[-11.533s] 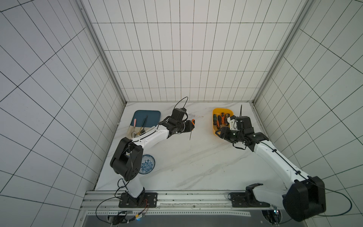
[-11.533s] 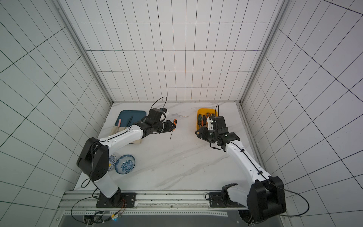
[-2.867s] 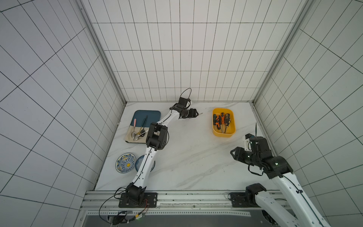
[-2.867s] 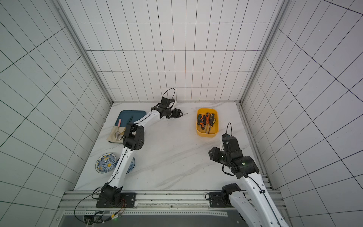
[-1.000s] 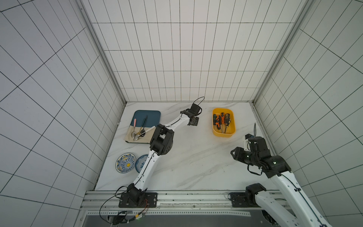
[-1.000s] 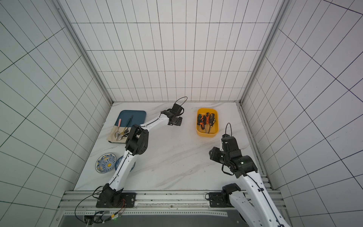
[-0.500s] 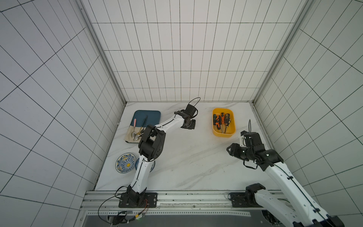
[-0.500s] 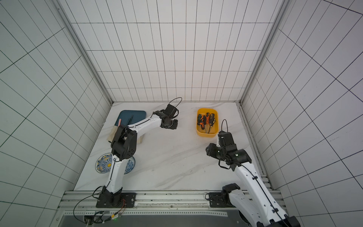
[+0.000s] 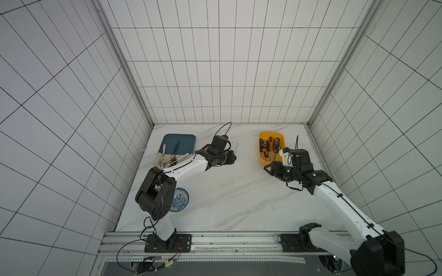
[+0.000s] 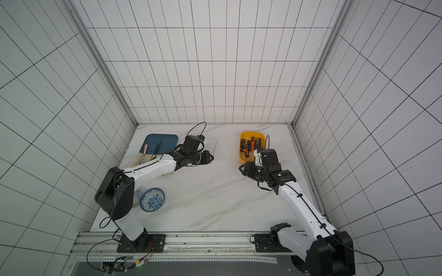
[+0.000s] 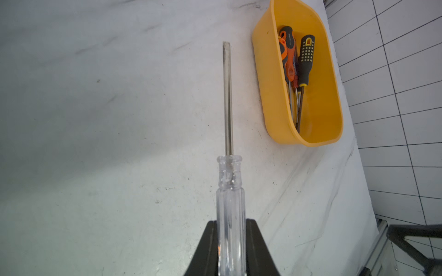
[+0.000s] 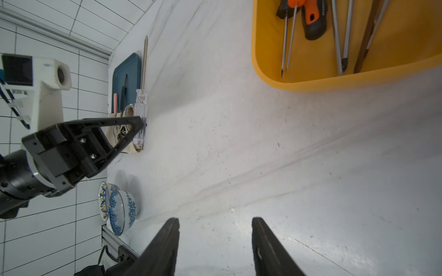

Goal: Put the screwdriver on the desktop into the storage box
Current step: Pick up the screwdriver from the center of the board.

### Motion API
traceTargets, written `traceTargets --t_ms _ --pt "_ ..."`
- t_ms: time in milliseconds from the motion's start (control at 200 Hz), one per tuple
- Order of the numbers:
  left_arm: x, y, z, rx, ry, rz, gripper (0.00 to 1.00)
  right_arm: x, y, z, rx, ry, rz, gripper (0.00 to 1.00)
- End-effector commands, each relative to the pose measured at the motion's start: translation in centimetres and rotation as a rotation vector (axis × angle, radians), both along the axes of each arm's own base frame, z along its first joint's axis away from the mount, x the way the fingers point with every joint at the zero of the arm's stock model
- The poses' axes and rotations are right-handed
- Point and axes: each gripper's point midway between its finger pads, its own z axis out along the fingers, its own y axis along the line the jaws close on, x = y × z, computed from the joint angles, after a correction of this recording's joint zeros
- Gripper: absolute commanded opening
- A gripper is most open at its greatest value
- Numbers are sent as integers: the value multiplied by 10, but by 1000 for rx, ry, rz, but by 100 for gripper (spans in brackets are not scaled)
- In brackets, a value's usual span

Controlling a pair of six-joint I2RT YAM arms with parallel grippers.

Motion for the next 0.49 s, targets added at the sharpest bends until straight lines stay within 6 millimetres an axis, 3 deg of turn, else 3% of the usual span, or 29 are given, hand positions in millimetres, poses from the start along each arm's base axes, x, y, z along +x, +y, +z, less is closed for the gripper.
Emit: traceTargets --t_ms 0,490 --pt "-6 -15 45 -175 -106 -17 0 13 31 40 163 -70 69 53" --pt "-60 -25 70 -369 -188 -94 0 23 93 56 359 -75 228 51"
